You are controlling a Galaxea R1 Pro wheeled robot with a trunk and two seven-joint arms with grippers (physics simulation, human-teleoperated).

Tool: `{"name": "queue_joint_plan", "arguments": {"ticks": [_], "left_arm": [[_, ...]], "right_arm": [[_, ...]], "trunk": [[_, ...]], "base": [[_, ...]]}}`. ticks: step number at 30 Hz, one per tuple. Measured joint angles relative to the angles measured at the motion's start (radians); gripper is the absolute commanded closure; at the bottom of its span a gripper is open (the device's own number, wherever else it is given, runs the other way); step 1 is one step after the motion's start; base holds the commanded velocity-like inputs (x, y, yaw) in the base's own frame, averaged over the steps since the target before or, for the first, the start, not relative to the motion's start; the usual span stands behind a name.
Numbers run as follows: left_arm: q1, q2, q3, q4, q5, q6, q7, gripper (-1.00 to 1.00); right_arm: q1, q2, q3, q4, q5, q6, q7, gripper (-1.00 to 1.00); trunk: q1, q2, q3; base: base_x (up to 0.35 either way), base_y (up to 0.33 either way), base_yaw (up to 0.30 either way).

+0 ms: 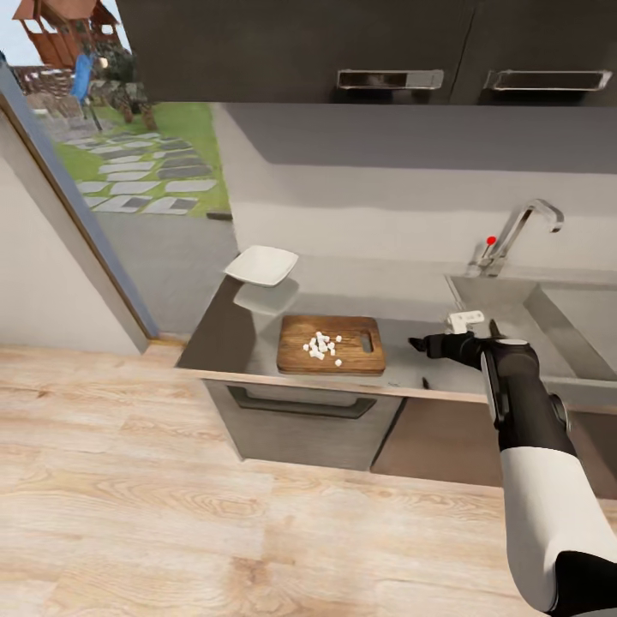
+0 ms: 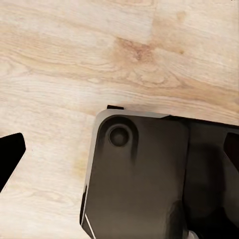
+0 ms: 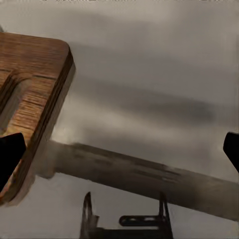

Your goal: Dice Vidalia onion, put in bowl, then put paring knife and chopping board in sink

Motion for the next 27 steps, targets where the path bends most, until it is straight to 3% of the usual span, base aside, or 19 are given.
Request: {"name": "queue_joint_plan", "arguments": {"ticks": [17,27], "left_arm": [[0.0,0.0,0.0,0.004,0.0,0.0,0.0,-1.0],[0.0,0.0,0.0,0.017,0.0,0.0,0.0,-1.0]], "right_arm": [[0.0,0.0,0.0,0.0,0.001,0.0,0.0,-1.0],[0.0,-0.005,-0.006,0.011,0.0,0.001,0.0,-1.0]], "trunk": [[0.0,0.0,0.0],[0.0,0.0,0.0]], "base": [[0.034,0.298,0.0],[0.02,0.049,0.0]]}}
